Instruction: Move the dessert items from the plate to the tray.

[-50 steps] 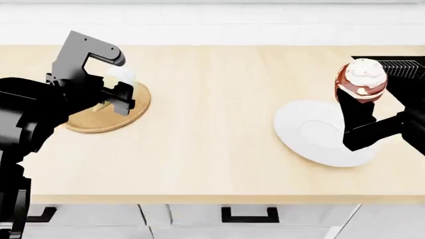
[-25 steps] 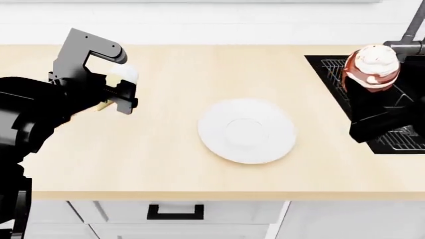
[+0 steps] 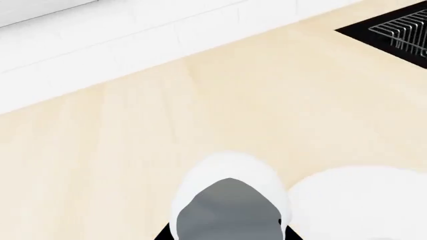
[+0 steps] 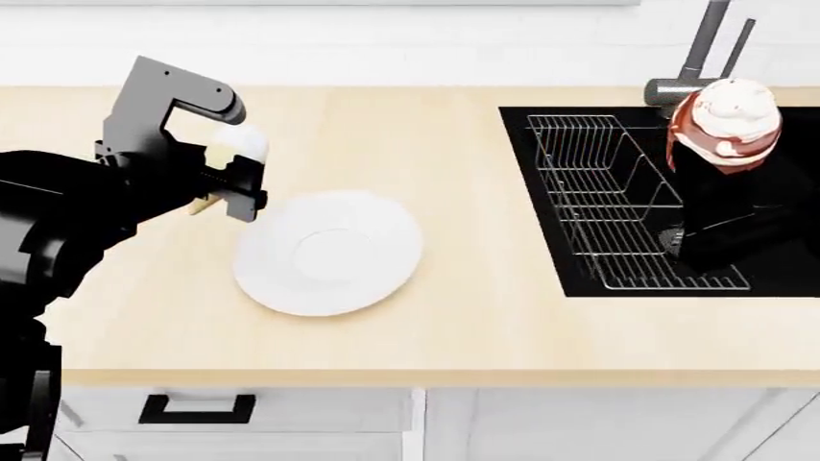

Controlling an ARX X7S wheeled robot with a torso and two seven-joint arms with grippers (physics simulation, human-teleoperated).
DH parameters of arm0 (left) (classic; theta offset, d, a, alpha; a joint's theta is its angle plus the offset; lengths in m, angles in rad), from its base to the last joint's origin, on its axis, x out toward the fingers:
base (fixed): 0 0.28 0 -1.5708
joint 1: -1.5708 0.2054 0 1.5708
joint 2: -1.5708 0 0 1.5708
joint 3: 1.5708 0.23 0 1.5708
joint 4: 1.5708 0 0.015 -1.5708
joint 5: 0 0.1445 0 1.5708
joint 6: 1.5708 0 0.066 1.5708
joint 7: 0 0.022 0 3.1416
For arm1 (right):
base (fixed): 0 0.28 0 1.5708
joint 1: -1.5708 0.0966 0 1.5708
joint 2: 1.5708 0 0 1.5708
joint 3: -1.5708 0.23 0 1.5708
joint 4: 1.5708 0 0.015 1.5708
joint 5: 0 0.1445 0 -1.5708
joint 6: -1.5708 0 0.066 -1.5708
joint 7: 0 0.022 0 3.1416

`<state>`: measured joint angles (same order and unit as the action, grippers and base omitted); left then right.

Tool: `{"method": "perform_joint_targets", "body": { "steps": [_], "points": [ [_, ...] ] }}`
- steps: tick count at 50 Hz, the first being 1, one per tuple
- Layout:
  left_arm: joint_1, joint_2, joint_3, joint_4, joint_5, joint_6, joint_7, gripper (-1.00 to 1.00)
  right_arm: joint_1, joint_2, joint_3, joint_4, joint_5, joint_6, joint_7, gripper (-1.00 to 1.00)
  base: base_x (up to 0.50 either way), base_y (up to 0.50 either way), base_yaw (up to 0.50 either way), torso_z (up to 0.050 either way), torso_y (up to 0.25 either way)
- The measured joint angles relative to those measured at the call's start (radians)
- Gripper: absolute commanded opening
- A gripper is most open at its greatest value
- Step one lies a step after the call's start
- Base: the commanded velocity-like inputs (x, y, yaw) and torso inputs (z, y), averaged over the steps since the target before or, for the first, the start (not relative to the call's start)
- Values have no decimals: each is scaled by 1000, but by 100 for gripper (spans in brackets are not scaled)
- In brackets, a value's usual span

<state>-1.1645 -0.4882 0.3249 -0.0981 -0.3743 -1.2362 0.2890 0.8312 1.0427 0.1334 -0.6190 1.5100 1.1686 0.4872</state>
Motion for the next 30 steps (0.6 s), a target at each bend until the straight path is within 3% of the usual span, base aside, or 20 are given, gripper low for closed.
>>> {"method": "perform_joint_targets", "body": {
  "steps": [30],
  "points": [
    [-12,21,-14,8,-21,-8,-7,-100,15,-12,-37,9,-33,-19,-16,-100,0,-500,0,0,0]
  ]
}}
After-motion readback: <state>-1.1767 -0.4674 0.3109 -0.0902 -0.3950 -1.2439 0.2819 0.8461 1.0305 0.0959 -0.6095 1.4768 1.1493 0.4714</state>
